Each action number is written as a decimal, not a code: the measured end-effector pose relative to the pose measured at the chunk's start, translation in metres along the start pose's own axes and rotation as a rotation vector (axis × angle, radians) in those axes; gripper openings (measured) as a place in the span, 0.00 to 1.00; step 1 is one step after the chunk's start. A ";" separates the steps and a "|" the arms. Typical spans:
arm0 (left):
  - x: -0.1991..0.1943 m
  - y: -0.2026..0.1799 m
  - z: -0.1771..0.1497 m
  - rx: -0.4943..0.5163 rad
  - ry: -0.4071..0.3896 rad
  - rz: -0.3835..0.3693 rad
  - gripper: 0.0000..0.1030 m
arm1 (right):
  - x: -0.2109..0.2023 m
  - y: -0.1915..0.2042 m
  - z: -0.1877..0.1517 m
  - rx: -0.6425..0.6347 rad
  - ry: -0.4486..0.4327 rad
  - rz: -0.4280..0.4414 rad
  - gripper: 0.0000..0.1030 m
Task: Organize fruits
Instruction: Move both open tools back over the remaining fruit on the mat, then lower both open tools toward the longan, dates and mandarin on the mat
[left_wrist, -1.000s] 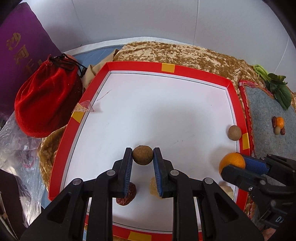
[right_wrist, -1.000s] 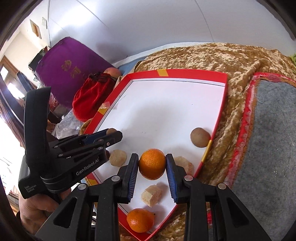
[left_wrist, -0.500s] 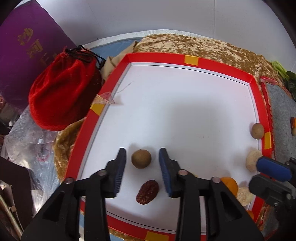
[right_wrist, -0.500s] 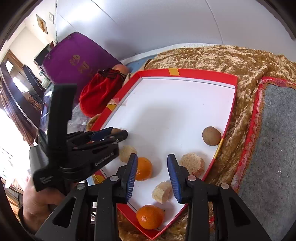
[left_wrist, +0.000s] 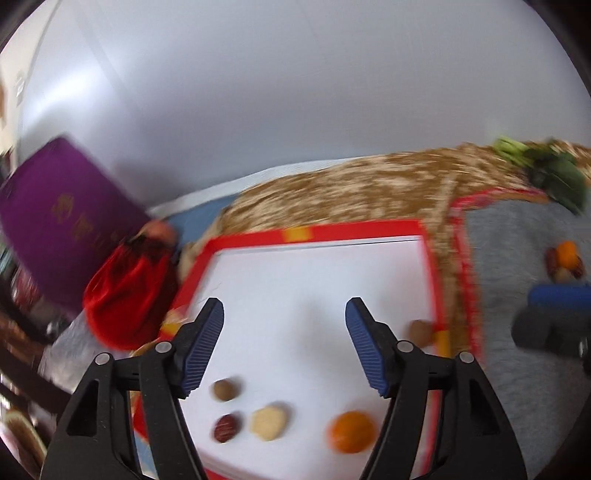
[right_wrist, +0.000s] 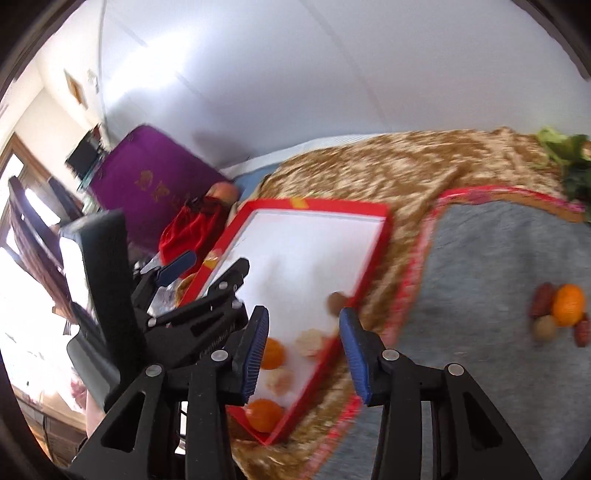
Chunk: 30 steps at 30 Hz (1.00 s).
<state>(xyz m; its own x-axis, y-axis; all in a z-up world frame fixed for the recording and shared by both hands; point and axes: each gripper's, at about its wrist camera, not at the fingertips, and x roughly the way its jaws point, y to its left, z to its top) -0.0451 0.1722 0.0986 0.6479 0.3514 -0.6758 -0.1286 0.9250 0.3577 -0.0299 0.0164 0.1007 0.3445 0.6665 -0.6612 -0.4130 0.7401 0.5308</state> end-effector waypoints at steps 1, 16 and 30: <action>-0.003 -0.014 0.002 0.036 -0.011 -0.024 0.66 | -0.010 -0.015 0.001 0.024 -0.007 -0.021 0.42; -0.017 -0.150 0.019 0.231 0.015 -0.365 0.66 | -0.105 -0.161 -0.004 0.353 -0.085 -0.174 0.42; -0.015 -0.174 0.009 0.292 0.041 -0.389 0.66 | -0.090 -0.182 -0.013 0.447 -0.011 -0.199 0.42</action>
<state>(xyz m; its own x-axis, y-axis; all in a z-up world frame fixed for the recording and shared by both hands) -0.0260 0.0046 0.0520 0.5750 -0.0012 -0.8182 0.3369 0.9116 0.2355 0.0035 -0.1795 0.0565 0.3896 0.5075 -0.7685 0.0635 0.8177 0.5721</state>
